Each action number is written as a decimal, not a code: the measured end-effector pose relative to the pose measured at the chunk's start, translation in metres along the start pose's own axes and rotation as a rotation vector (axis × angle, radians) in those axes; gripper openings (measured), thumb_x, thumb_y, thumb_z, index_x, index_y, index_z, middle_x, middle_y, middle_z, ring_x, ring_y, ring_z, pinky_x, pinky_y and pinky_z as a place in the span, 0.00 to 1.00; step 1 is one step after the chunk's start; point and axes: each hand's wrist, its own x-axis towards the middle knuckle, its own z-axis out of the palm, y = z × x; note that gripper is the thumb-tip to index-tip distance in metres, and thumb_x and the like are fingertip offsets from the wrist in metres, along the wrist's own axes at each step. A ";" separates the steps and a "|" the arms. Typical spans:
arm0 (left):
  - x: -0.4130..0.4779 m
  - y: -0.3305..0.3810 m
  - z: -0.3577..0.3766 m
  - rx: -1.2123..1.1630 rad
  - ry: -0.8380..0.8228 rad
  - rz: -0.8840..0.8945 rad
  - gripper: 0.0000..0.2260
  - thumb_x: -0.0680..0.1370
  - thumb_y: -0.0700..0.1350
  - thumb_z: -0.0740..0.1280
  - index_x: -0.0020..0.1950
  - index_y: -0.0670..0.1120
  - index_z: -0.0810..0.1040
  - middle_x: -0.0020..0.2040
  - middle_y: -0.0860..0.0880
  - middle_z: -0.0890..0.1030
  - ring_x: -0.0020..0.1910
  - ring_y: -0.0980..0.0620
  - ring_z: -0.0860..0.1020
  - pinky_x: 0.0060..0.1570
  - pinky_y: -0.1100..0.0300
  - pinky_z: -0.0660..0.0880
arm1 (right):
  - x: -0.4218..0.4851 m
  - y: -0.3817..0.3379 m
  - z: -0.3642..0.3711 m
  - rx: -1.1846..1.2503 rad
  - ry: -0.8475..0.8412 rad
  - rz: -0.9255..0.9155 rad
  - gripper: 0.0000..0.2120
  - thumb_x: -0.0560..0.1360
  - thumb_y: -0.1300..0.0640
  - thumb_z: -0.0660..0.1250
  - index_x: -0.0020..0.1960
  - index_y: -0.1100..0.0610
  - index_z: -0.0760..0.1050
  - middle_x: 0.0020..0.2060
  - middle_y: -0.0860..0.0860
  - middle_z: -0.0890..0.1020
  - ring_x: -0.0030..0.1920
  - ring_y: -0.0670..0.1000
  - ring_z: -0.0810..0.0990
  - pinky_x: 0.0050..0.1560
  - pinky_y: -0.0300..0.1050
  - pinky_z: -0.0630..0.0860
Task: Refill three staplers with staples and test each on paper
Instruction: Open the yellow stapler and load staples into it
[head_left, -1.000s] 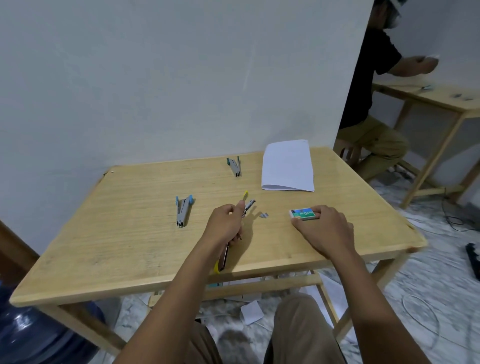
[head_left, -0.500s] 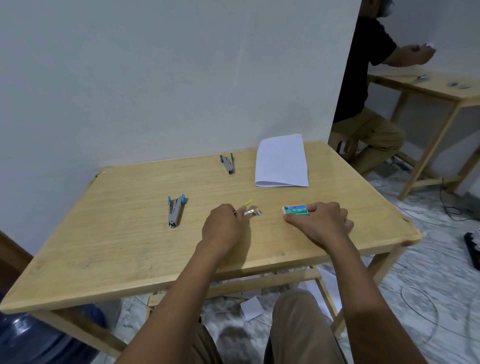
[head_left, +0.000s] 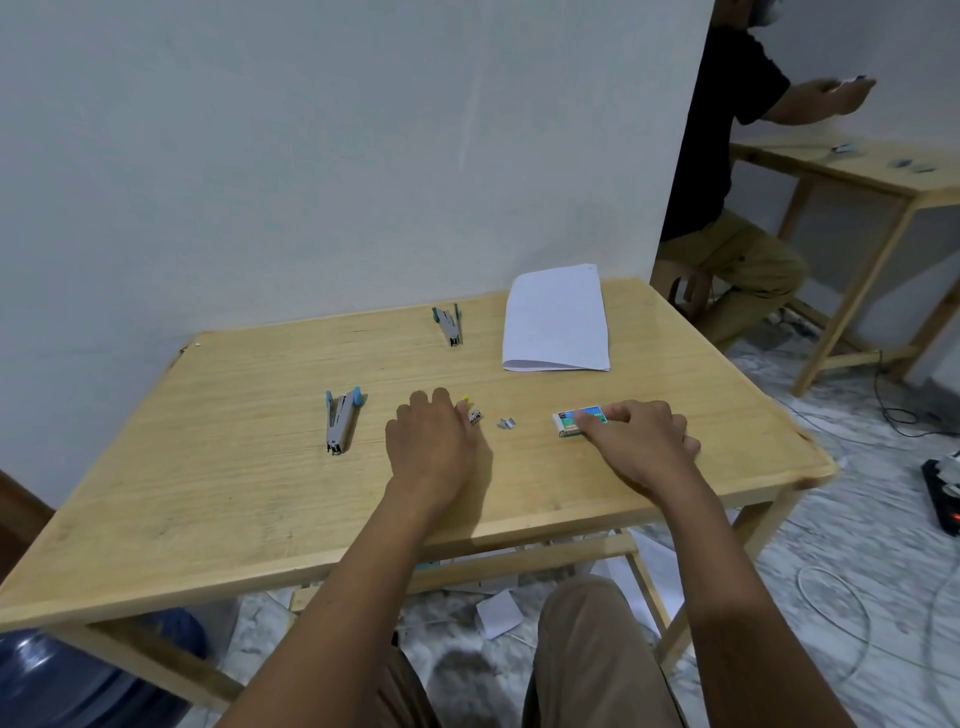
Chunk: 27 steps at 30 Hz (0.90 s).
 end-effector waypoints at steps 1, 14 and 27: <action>0.000 0.005 -0.001 -0.017 0.036 0.032 0.18 0.83 0.54 0.55 0.63 0.43 0.74 0.59 0.42 0.75 0.57 0.42 0.73 0.54 0.50 0.69 | 0.001 0.001 -0.001 0.026 0.010 0.000 0.24 0.75 0.32 0.61 0.62 0.47 0.77 0.66 0.54 0.72 0.67 0.57 0.66 0.65 0.56 0.61; 0.020 0.064 0.023 -0.042 -0.256 0.415 0.21 0.77 0.62 0.65 0.66 0.55 0.78 0.61 0.48 0.69 0.61 0.47 0.63 0.52 0.54 0.56 | 0.011 0.009 -0.003 -0.023 -0.052 -0.070 0.16 0.81 0.42 0.57 0.64 0.44 0.76 0.65 0.53 0.71 0.65 0.55 0.65 0.61 0.54 0.62; 0.020 0.049 0.014 -0.084 -0.280 0.398 0.19 0.76 0.62 0.67 0.64 0.56 0.79 0.61 0.50 0.70 0.62 0.48 0.63 0.53 0.55 0.56 | 0.036 0.029 -0.019 -0.181 -0.201 -0.320 0.17 0.77 0.35 0.60 0.65 0.34 0.71 0.67 0.48 0.69 0.69 0.52 0.62 0.56 0.49 0.57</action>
